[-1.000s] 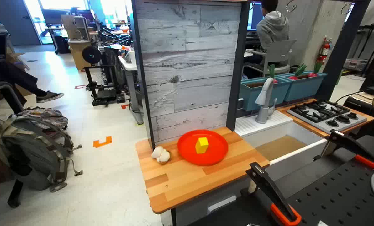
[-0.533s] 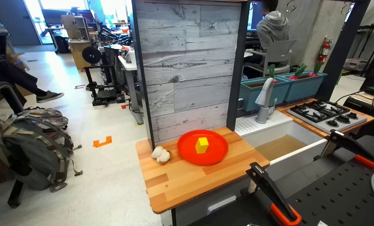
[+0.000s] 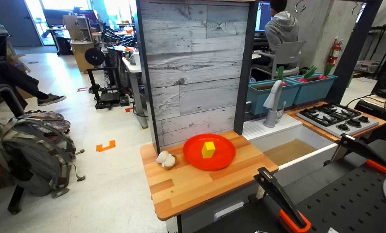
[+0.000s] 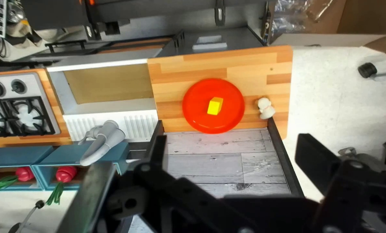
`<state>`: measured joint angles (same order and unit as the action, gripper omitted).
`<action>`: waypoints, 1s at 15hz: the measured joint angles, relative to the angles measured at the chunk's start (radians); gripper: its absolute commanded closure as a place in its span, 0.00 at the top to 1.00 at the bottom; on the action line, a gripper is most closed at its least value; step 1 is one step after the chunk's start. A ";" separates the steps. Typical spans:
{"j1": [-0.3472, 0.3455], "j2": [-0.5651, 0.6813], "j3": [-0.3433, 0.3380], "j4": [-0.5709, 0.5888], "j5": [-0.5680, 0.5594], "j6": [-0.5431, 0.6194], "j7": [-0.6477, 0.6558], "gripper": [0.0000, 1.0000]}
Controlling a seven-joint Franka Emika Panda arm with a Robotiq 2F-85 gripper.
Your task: Remove the block from the plate
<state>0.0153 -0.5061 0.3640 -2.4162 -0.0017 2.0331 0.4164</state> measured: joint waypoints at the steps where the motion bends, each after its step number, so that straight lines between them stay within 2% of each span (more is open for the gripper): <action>1: -0.008 0.058 -0.003 0.000 -0.012 0.067 0.009 1.00; 5: -0.019 0.305 -0.037 0.013 -0.055 0.324 0.044 1.00; 8: -0.013 0.497 -0.075 0.058 -0.079 0.452 0.063 1.00; 11: 0.020 0.677 -0.132 0.118 -0.093 0.557 0.081 1.00; 15: 0.109 0.914 -0.242 0.246 -0.095 0.586 0.096 1.00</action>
<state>0.1238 0.4083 0.1218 -2.1698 -0.0963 2.6191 0.5125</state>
